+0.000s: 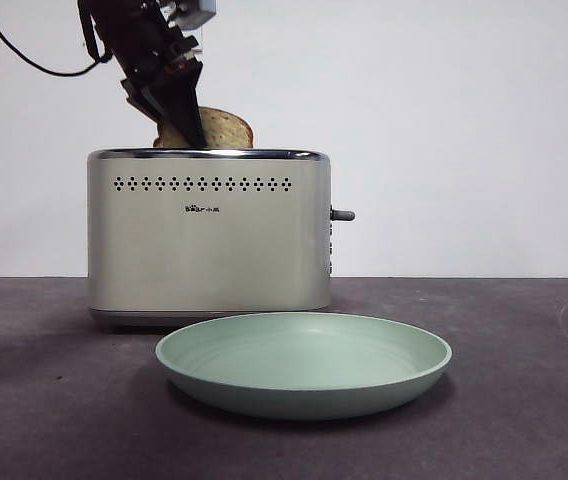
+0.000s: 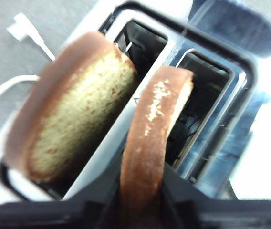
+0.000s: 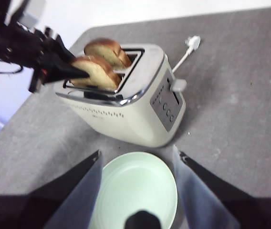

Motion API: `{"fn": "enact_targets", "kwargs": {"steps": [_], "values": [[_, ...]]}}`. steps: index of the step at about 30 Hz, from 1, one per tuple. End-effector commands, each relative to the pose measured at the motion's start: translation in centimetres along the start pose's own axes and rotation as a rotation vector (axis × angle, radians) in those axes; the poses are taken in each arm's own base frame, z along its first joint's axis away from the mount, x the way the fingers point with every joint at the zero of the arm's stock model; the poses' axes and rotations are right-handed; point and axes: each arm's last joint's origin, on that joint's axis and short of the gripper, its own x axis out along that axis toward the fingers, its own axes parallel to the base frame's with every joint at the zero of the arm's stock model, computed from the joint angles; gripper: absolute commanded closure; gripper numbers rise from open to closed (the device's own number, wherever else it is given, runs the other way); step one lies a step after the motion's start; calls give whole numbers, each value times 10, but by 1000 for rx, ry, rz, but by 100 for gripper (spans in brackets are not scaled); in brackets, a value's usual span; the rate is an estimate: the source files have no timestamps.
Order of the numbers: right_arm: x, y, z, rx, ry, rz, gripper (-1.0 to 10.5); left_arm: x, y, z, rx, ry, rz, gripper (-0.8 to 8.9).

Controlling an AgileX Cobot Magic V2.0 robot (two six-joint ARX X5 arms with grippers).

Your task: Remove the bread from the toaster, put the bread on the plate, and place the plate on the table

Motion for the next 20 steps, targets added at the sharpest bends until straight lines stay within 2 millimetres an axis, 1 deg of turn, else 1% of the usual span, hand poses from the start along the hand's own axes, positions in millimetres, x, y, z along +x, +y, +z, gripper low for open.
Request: {"fn": "enact_targets", "kwargs": {"steps": [1, 5, 8, 14, 17, 20], "values": [[2, -1, 0, -6, 17, 0, 694, -31, -10, 8, 3, -67, 35, 822], [6, -4, -3, 2, 55, -3, 694, -67, -24, 14, 0, -143, 66, 822], [11, -7, -5, 20, 92, -6, 694, -103, -37, 15, -28, -216, 92, 822], [23, -17, -13, 45, 201, -12, 694, -168, -62, 8, -136, -361, 95, 822], [34, -24, -17, 79, 272, -14, 694, -192, -71, 2, -240, -418, 82, 822], [47, -34, -22, 109, 339, -15, 694, -207, -79, -3, -242, -442, 78, 822]]}}
